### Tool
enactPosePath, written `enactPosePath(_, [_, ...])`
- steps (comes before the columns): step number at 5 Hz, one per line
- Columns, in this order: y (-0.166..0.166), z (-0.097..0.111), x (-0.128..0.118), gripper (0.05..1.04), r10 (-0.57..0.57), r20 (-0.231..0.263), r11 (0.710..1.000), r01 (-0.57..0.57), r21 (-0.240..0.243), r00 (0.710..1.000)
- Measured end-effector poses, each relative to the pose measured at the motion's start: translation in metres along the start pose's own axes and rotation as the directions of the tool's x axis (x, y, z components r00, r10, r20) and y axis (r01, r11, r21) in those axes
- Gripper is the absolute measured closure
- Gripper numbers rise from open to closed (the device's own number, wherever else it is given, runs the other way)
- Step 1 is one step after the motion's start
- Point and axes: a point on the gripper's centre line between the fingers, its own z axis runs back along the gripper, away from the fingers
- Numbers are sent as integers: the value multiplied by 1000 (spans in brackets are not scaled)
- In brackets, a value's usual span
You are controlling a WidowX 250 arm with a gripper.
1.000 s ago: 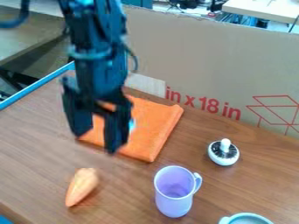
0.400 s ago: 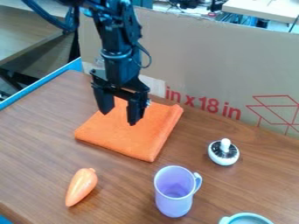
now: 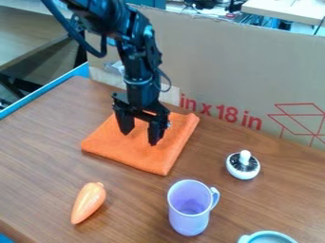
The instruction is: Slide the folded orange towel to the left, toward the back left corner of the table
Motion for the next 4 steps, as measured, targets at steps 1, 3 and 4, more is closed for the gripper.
enactPosePath(1, [1, -15, 7, 83, 1, -9, 1000, -1, -1, 1000])
enactPosePath(3, [17, -18, 4, 83, -14, -120, 1000, 14, 4, 993])
enactPosePath(4, [57, -13, -13, 83, 18, -207, 999, -11, 35, 978])
